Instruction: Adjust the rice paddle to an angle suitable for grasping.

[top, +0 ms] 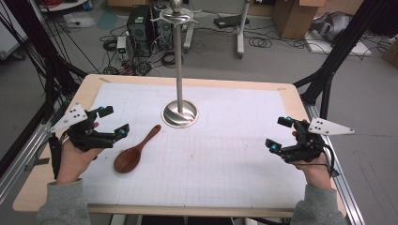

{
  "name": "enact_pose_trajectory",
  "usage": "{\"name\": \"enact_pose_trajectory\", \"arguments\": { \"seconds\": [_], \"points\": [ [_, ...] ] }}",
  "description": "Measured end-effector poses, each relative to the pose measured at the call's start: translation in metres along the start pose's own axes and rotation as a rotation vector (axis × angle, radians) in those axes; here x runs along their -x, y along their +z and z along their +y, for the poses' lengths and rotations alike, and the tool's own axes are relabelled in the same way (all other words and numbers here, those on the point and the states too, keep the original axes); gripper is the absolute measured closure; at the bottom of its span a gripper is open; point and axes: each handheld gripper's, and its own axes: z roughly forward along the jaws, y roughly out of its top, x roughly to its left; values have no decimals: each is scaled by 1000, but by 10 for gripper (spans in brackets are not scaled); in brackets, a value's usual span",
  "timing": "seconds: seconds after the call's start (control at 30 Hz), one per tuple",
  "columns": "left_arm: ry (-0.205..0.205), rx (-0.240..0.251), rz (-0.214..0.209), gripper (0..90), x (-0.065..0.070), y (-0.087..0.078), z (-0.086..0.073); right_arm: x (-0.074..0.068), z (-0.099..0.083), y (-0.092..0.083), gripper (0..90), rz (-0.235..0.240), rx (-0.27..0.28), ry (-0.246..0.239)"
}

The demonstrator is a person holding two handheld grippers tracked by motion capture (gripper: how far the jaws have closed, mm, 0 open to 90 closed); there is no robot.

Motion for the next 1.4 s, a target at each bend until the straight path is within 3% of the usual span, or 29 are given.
{"name": "enact_pose_trajectory", "arguments": {
  "seconds": [0.23,0.43,0.5,0.53,0.63,0.67,1.03,1.2,1.4],
  "points": [
    [34,-35,18,69,-2,6,-3,-1,-1,2,0,-3,-8,-4],
    [48,-51,46,168,-3,11,-6,-1,-3,0,0,-10,-18,8],
    [57,-67,70,226,-4,14,-7,-1,-4,0,0,-14,-20,12],
    [74,-71,121,262,-5,15,-8,-1,-5,-1,0,-14,-19,6],
    [77,-67,148,358,-6,16,-8,-1,-5,-1,0,-15,-22,12],
    [61,-60,167,414,-8,15,-8,-1,-5,-2,0,-13,-18,9],
    [12,-107,178,790,-12,26,-14,-1,-10,-7,0,-22,-31,12],
    [6,-146,178,881,-12,33,-17,-5,-10,-8,0,-13,-46,2],
    [17,-191,189,893,-13,41,-23,-4,-12,-7,0,-13,-54,9]
  ]
}}
